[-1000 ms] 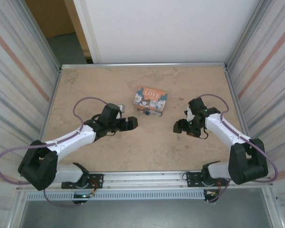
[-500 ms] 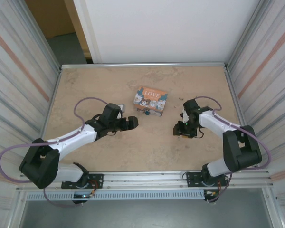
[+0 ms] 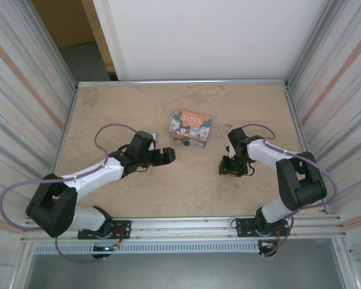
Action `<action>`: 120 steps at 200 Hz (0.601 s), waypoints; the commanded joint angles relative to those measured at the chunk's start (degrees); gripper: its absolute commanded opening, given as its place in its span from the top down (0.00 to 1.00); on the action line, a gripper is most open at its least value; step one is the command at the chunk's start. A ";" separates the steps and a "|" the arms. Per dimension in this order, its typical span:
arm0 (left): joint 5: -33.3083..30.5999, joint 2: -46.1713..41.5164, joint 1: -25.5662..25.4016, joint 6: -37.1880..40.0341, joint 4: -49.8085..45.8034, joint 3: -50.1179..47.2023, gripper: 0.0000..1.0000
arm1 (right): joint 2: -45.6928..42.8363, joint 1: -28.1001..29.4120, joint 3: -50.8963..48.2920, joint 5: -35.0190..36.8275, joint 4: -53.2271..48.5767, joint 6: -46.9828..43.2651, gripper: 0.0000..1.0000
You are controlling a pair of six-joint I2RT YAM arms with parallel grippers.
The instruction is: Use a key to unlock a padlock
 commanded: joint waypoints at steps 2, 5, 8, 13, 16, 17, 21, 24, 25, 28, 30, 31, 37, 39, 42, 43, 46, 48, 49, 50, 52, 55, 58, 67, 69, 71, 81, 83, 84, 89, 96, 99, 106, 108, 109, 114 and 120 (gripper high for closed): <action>-0.71 0.37 -0.50 -0.84 0.91 0.14 0.12 | 0.88 0.55 1.14 1.74 -0.21 -0.03 0.64; -0.69 0.37 -0.45 -0.84 1.00 0.14 0.12 | 0.91 0.52 1.17 1.76 -0.17 -0.09 0.64; -0.67 0.37 -0.44 -0.85 1.01 0.12 0.12 | 0.92 0.52 1.23 1.83 -0.17 -0.10 0.64; -0.69 0.38 -0.46 -0.83 1.04 0.09 0.12 | 1.07 0.59 1.26 1.92 -0.17 -0.06 0.65; -0.65 0.37 -0.49 -0.85 1.02 0.05 0.12 | 1.13 0.66 1.27 1.93 -0.17 -0.09 0.65; -0.64 0.37 -0.51 -0.85 1.03 0.05 0.12 | 1.16 0.63 1.31 1.94 -0.17 -0.11 0.65; -0.64 0.37 -0.53 -0.86 1.03 0.05 0.12 | 1.24 0.64 1.35 1.98 -0.08 -0.12 0.66; -0.68 0.37 -0.49 -0.81 1.02 0.06 0.12 | 1.34 0.60 1.40 2.02 -0.08 -0.18 0.66; -0.66 0.37 -0.51 -0.83 1.03 0.05 0.12 | 1.35 0.60 1.42 2.02 -0.08 -0.16 0.66; -0.69 0.45 -0.45 -0.85 0.97 0.05 0.12 | 1.37 0.74 1.44 2.09 -0.08 -0.17 0.66; -0.70 0.46 -0.51 -0.85 0.98 0.05 0.11 | 1.38 0.70 1.48 2.11 -0.08 -0.14 0.67; -0.67 0.46 -0.52 -0.86 0.96 0.05 0.11 | 1.46 0.69 1.51 2.16 -0.08 -0.18 0.67; -0.67 0.46 -0.48 -0.84 0.94 0.05 0.11 | 1.53 0.78 1.60 2.28 0.02 -0.22 0.67; -0.69 0.46 -0.50 -0.85 0.95 0.11 0.11 | 1.53 0.82 1.61 2.35 0.01 -0.20 0.68; -0.66 0.54 -0.48 -0.83 0.93 0.10 0.11 | 1.59 0.82 1.62 2.42 0.01 -0.14 0.68; -0.65 0.54 -0.46 -0.89 0.90 0.07 0.11 | 1.56 0.84 1.62 2.44 0.01 -0.14 0.68; -0.69 0.55 -0.49 -0.94 0.99 0.01 0.11 | 1.61 0.86 1.68 2.46 0.01 -0.13 0.69; -0.65 0.55 -0.48 -0.94 0.96 0.04 0.11 | 1.68 0.86 1.70 2.53 0.01 -0.20 0.69; -0.65 0.55 -0.46 -0.94 0.96 0.04 0.11 | 1.70 0.90 1.70 2.54 0.01 -0.21 0.69; -0.64 0.55 -0.49 -0.94 1.00 0.05 0.11 | 1.70 0.93 1.70 2.55 0.01 -0.17 0.69; -0.60 0.55 -0.52 -0.92 0.94 0.05 0.11 | 1.75 0.94 1.70 2.62 0.01 -0.14 0.69; -0.62 0.55 -0.52 -0.94 0.91 0.06 0.11 | 1.80 0.95 1.77 2.64 0.01 -0.13 0.69; -0.64 0.61 -0.46 -0.89 0.95 0.13 0.11 | 1.93 1.08 1.79 2.72 0.01 -0.21 0.69; -0.61 0.71 -0.45 -0.94 0.98 0.12 0.11 | 2.15 1.17 1.88 2.97 0.05 -0.31 0.71; -0.63 0.72 -0.49 -0.94 1.00 0.09 0.11 | 2.21 1.20 1.88 2.99 0.09 -0.24 0.71; -0.57 0.72 -0.45 -0.90 1.03 0.10 0.11 | 2.21 1.23 1.88 3.06 0.09 -0.29 0.71; -0.64 0.81 -0.53 -0.94 0.99 0.12 0.11 | 2.53 1.45 1.97 3.09 0.23 -0.25 0.72; -0.62 0.81 -0.51 -0.94 1.03 0.11 0.11 | 2.51 1.45 2.03 3.08 0.26 -0.25 0.73; -0.63 0.81 -0.47 -0.90 1.03 0.08 0.11 | 2.50 1.46 2.00 3.08 0.31 -0.23 0.73; -0.60 0.88 -0.48 -0.94 1.00 0.05 0.11 | 2.62 1.48 2.01 3.08 0.42 -0.23 0.74; -0.60 0.96 -0.45 -0.93 0.97 0.05 0.11 | 2.71 1.78 2.06 3.15 0.61 -0.11 0.74; -0.62 0.98 -0.48 -0.90 1.03 0.05 0.11 | 2.76 1.87 2.06 3.17 0.70 -0.01 0.74; -0.64 1.07 -0.44 -0.92 1.02 0.05 0.11 | 2.81 1.93 2.06 3.17 0.88 0.11 0.75; -0.64 1.12 -0.49 -0.94 0.99 0.05 0.11 | 2.86 1.99 2.06 3.21 0.95 0.06 0.75; -0.64 1.14 -0.51 -0.94 1.01 0.05 0.11 | 2.90 1.99 2.06 3.19 0.96 0.10 0.75; -0.67 1.16 -0.49 -0.98 0.97 -0.02 0.11 | 2.96 2.00 2.13 3.19 1.04 0.21 0.76; -0.65 1.29 -0.48 -1.02 1.04 -0.04 0.11 | 3.15 2.13 2.14 3.22 1.11 0.20 0.76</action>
